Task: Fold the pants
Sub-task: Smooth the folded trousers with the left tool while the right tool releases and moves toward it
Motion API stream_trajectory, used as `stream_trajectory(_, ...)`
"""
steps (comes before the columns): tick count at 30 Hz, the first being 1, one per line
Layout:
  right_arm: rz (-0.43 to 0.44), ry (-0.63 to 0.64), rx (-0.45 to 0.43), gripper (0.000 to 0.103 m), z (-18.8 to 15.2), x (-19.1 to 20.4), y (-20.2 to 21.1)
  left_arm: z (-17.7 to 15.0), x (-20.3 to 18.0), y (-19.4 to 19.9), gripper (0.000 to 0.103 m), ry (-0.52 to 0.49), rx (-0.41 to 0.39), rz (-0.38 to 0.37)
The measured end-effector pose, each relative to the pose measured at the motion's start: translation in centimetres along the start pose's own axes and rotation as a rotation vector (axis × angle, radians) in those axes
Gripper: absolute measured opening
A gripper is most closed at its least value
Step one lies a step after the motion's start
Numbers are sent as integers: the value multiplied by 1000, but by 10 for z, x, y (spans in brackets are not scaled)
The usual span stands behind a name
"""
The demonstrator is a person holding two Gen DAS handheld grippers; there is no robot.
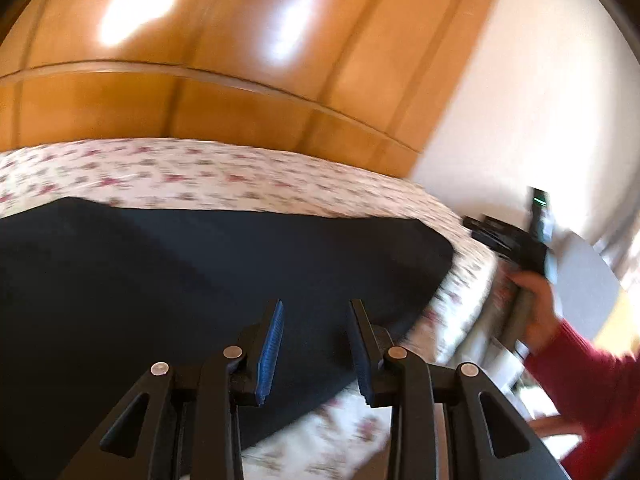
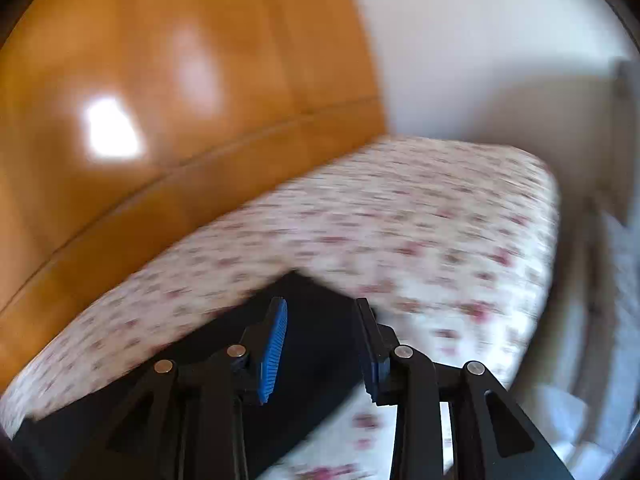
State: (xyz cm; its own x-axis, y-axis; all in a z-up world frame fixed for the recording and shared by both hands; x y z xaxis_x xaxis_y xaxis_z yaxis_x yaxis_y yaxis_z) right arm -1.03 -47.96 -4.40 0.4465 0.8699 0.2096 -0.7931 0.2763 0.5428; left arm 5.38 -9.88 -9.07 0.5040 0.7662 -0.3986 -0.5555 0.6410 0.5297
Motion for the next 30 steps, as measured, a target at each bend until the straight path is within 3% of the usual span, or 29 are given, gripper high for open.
stream_trajectory(3,198,141,108,34,-27,70,-9,10,42,-9,32,74,24,126)
stream_trajectory(7,406,326,236,34,-77,158,-12,27,87,-22,32,139,67,233)
stream_trajectory(9,484,379,280,34,-102,192,-8,34,103,-25,32,132,62,276)
stream_trajectory(12,542,390,348,34,-129,217,-8,33,133,-31,32,119,78,386)
stream_trajectory(14,553,394,397,34,-149,223,-8,26,158,-34,32,168,113,429)
stream_trajectory(18,533,379,422,34,-166,217,-12,20,180,-18,31,307,41,365)
stream_trajectory(21,557,419,390,34,-157,227,-4,16,181,-11,31,332,-8,331)
stream_trajectory(26,734,470,388,34,-142,299,7,16,175,-4,32,330,-78,338)
stream_trajectory(30,856,450,506,34,-152,374,-3,15,177,-1,32,328,-102,349)
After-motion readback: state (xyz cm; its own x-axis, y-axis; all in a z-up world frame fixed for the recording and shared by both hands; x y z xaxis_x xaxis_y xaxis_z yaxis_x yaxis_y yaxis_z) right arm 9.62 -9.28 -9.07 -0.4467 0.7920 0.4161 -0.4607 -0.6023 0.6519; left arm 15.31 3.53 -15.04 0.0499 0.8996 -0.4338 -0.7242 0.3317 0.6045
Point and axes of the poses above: each gripper's, at about its wrist camera, not at the fingertips, and y roughly against the way its jaws point, x to its left, z to its top, the point moved 9 cm from there along -y, roughly the way its jaws point
